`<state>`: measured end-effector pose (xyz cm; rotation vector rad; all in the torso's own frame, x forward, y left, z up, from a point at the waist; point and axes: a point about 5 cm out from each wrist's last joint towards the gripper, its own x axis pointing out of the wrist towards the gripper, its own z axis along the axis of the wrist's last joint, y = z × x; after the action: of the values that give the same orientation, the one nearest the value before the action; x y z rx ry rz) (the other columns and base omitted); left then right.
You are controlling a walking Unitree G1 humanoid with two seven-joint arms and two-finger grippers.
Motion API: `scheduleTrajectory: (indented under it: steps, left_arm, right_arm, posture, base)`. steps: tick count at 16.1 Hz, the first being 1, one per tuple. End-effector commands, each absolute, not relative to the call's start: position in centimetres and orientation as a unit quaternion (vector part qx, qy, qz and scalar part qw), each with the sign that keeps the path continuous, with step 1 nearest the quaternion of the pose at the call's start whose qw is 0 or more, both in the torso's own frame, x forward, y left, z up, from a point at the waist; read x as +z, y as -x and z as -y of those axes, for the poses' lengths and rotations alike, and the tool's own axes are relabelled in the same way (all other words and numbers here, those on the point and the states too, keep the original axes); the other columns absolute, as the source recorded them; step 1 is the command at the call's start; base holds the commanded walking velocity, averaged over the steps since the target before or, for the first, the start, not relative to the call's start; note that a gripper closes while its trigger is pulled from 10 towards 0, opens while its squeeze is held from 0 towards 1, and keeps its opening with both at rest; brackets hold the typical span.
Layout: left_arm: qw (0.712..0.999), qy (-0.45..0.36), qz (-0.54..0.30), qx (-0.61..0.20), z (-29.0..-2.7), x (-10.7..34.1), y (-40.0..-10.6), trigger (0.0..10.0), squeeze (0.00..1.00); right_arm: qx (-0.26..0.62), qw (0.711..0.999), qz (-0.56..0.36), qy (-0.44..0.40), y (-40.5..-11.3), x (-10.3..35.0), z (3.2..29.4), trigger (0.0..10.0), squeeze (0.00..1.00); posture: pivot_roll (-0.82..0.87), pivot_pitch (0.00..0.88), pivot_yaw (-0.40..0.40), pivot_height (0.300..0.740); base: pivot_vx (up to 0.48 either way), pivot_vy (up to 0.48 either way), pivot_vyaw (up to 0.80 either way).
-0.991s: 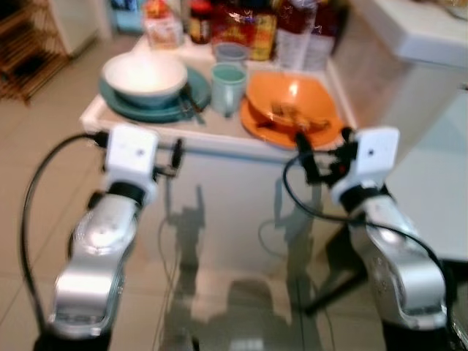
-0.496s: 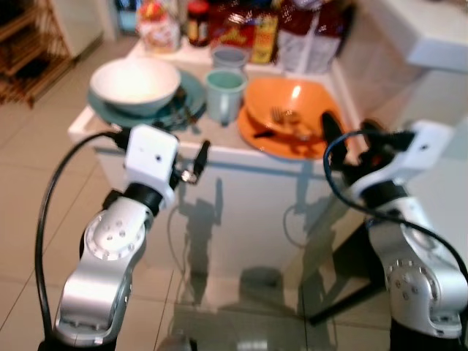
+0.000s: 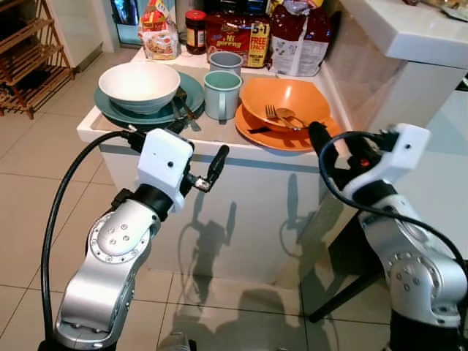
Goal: Setting the table
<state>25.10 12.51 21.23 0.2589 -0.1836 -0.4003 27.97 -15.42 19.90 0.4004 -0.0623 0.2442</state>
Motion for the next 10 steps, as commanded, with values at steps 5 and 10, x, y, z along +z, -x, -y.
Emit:
scheduleTrajectory:
  steps: [5,10]
  left_arm:
    - [0.966,-0.137,0.088,-0.202,-12.0,21.2,-25.1,10.0,0.00]
    - [0.964,-0.131,0.085,-0.217,-11.5,21.0,-24.8,10.0,0.00]
  right_arm:
    - [0.136,0.984,0.000,-0.115,-30.3,19.8,17.0,10.0,0.00]
    - [0.159,0.982,-0.001,-0.098,-32.3,19.7,18.1,10.0,0.00]
  posture:
    - [0.06,0.072,-0.093,0.740]
    - [0.05,0.064,-0.104,0.740]
  base:
    - [0.000,0.000,0.00]
    - [0.000,0.000,0.00]
